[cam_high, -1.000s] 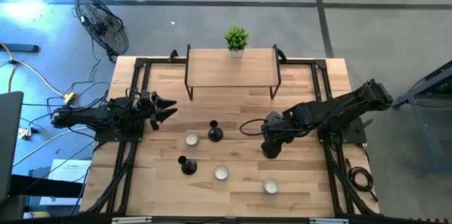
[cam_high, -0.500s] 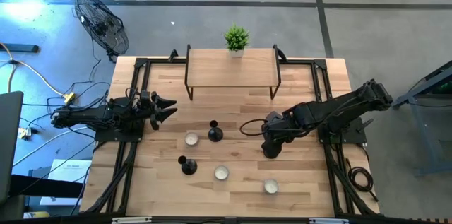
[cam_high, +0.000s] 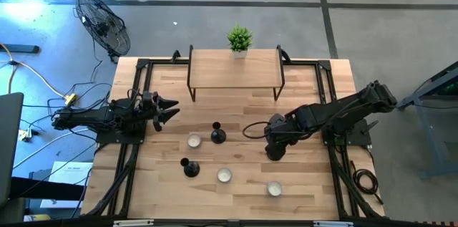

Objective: Pick & Place candle stick holders
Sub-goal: Put the right black candle holder on the shelf

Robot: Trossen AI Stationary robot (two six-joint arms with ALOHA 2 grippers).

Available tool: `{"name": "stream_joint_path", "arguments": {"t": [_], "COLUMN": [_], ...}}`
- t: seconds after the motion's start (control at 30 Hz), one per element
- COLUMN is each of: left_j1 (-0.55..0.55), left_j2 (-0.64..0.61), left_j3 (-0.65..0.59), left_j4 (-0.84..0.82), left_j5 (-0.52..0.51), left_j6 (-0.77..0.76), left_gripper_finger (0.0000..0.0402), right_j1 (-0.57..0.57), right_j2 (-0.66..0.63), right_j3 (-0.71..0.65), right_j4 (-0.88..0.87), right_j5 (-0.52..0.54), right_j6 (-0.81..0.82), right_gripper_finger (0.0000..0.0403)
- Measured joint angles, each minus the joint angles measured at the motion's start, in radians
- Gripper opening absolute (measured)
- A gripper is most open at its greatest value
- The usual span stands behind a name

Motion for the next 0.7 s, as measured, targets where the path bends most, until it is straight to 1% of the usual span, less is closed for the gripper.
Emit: {"name": "stream_joint_path", "arguments": {"t": [0.23, 0.47, 0.7], "left_j1": [0.000, 0.000, 0.000], "left_j2": [0.000, 0.000, 0.000], "left_j3": [0.000, 0.000, 0.000], "left_j4": [0.000, 0.000, 0.000], "left_j5": [0.000, 0.000, 0.000], "left_j6": [0.000, 0.000, 0.000], "left_gripper_finger": [0.0213, 0.0213, 0.0213], "right_j1": [0.000, 0.000, 0.000], "right_j2": [0.036, 0.036, 0.036], "right_j3": [0.000, 0.000, 0.000], "right_j4": [0.004, 0.009, 0.000], "right_j5": [-0.025, -0.028, -0.028], "right_j6": [-0.018, -0.023, -0.009], "right_gripper_finger": [0.0309, 0.0308, 0.0285]}}
